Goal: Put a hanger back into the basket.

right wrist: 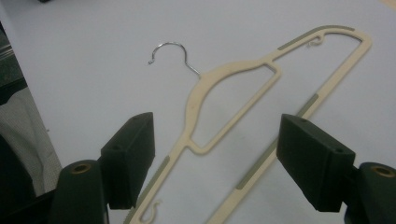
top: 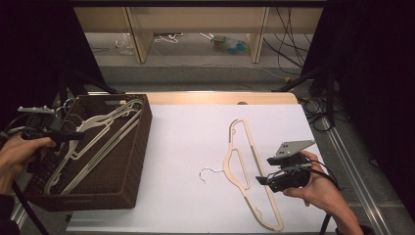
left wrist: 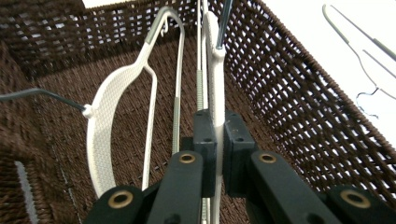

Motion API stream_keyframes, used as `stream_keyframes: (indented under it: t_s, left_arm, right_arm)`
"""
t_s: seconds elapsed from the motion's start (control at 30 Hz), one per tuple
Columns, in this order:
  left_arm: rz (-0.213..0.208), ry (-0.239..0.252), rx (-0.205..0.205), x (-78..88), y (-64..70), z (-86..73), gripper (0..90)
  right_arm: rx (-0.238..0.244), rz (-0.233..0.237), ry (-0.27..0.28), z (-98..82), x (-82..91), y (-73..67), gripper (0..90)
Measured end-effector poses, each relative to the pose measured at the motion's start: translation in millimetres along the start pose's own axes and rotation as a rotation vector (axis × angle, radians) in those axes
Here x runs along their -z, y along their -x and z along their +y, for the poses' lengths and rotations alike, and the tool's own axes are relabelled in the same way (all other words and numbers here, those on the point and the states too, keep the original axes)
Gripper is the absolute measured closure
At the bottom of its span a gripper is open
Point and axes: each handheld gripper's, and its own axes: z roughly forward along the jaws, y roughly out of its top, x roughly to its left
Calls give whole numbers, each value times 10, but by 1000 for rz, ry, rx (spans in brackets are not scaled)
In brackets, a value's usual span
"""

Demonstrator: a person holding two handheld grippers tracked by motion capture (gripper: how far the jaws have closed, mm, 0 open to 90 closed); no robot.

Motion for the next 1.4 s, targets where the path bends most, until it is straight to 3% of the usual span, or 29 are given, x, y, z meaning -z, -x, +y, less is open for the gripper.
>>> stream_keyframes:
  t_s: [0.1, 0.23, 0.3, 0.4, 0.43, 0.5, 0.57, 0.63, 0.73, 0.8, 0.9, 1.03, 1.07, 1.17, 1.33, 1.4]
  left_arm:
    - [-3, 15, 33, -45, -32, -24, 855]
    - [7, 5, 32, -16, -64, -43, 837]
    - [26, 8, 35, 8, -86, -53, 822]
    - [88, -37, 41, 29, -96, -70, 802]
    - [96, -24, 56, 32, -90, -74, 776]
    - [95, -32, 48, 55, -83, -75, 756]
    - [129, -35, 43, 80, -27, -58, 698]
    - [115, -13, 40, 104, 50, -36, 670]
    - [127, -2, -19, 171, 175, 24, 598]
    - [113, 37, -22, 194, 334, 69, 533]
    - [78, 101, -61, 200, 677, 137, 476]
    - [-10, 152, -133, 164, 1150, 184, 429]
    - [-31, 172, -135, 136, 1264, 183, 420]
    - [-94, 171, -173, 28, 1570, 160, 398]
    - [-155, 171, -244, -221, 2039, 81, 377]
    - [-185, 141, -274, -301, 2201, 50, 363]
  right_arm:
    - [1, 1, -2, -2, -2, 5, 288]
    - [0, 3, 1, -1, -4, 4, 288]
    - [0, -3, 12, -3, -25, -2, 288]
    - [-11, 14, -9, 8, -22, -14, 288]
    - [4, 7, -3, 5, -32, -8, 289]
    - [2, 6, -3, 7, -33, -11, 288]
    - [3, 0, 8, 4, -47, -12, 288]
    - [2, 0, 7, 2, -59, -11, 288]
    - [-2, 9, -11, 4, -69, -14, 288]
    - [-2, 3, 7, 6, -94, -21, 288]
    - [-5, 8, -10, 10, -88, -32, 288]
    - [-28, -4, -18, -7, -143, -44, 269]
    - [-21, 6, -31, -6, -152, -34, 264]
    - [-54, 8, -56, -19, -181, -56, 240]
    - [-102, -13, -73, -42, -206, -36, 200]
    - [-119, -15, -95, -63, -224, -26, 196]
